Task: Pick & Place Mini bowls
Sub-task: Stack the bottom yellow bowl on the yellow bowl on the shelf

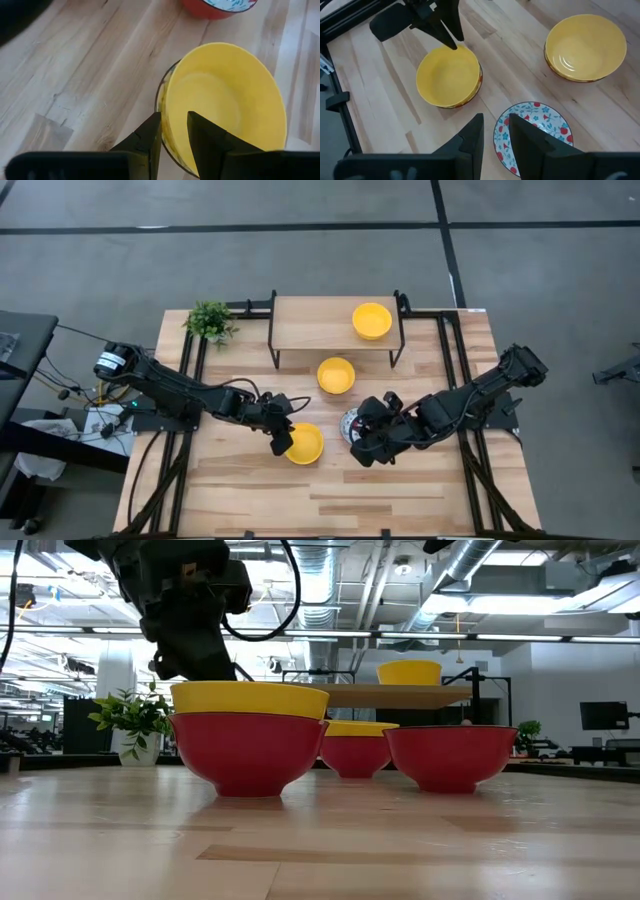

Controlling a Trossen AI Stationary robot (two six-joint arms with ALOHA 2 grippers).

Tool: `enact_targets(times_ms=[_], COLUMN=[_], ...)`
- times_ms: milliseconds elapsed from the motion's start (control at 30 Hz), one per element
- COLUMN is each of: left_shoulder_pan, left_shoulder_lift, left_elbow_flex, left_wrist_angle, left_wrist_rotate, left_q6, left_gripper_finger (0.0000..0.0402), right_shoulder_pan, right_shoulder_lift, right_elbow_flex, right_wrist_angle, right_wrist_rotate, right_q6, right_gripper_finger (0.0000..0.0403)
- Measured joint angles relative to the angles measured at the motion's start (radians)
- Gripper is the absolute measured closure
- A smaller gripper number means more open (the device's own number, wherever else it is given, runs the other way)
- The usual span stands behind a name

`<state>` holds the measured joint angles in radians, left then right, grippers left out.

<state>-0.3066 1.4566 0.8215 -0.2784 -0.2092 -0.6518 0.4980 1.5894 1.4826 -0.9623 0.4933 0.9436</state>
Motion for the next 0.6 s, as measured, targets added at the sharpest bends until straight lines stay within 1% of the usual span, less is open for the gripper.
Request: enact_targets(times_ms=[267, 600], left_shoulder_pan=[-0.001, -0.001], left_shoulder_lift=[0.025, 0.025], left_elbow_flex=[0.0, 0.0], left_wrist_angle=[0.01, 0.017], left_wrist_rotate=[0.003, 0.004], left_q6=[-0.001, -0.003], left_gripper_finger=[0.0309, 0.0309], right_shoulder_pan=[0.0, 0.0], right_shoulder_lift=[0.0, 0.0], right_elbow_flex=[0.0, 0.0], right_wrist_angle=[0.003, 0.006], right_wrist_rotate=[0.0, 0.0], right_q6=[0.0, 0.0], right_gripper_finger=[0.0321, 0.0321])
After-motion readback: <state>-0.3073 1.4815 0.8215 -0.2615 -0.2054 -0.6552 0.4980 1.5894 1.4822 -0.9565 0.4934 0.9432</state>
